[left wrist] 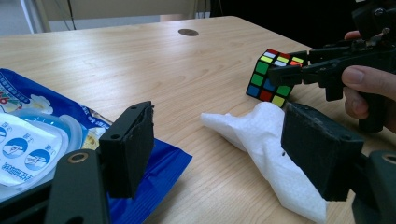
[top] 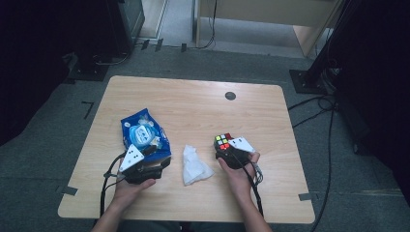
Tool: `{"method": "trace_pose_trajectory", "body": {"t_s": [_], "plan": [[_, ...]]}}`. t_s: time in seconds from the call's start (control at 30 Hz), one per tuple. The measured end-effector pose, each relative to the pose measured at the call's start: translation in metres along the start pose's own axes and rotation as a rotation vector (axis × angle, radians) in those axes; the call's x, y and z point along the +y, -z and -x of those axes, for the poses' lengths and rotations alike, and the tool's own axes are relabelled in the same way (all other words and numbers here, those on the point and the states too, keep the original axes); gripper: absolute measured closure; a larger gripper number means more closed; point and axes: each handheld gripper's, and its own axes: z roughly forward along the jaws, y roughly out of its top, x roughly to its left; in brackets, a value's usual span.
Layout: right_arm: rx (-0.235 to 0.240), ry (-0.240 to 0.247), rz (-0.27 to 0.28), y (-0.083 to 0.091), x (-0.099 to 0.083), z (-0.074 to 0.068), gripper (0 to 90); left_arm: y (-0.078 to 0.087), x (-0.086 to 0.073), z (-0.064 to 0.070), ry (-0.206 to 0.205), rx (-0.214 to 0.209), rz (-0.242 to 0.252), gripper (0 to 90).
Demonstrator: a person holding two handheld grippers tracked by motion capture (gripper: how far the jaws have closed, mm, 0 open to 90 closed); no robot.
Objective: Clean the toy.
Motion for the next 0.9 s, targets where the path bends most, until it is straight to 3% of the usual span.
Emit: {"method": "trace_pose_trajectory", "body": {"t_s": [0.07, 0.13, 0.3, 0.43, 0.67, 0.9], "plan": [[-0.001, 0.001, -0.002, 0.002, 0.000, 0.000, 33.1, 0.000, 0.000, 0.000, 0.003, -0.002, -0.006, 25.9], [0.008, -0.001, -0.003, 0.005, 0.001, 0.000, 17.4, 0.000, 0.001, -0.001, 0.014, -0.004, -0.010, 25.6], [0.037, -0.031, -0.031, 0.022, 0.011, 0.007, 13.7, 0.007, 0.005, -0.005, 0.034, 0.003, 0.001, 25.3], [0.056, -0.025, -0.045, 0.039, 0.014, 0.022, 3.6, 0.012, 0.003, -0.011, 0.014, 0.032, -0.018, 25.2], [0.040, -0.061, -0.042, 0.073, 0.009, 0.058, 2.3, 0.030, -0.007, -0.033, 0.020, 0.088, -0.065, 25.2], [-0.006, -0.095, -0.068, 0.095, -0.013, 0.090, 2.3, 0.043, -0.016, -0.046, 0.047, 0.130, -0.086, 25.2]]}}
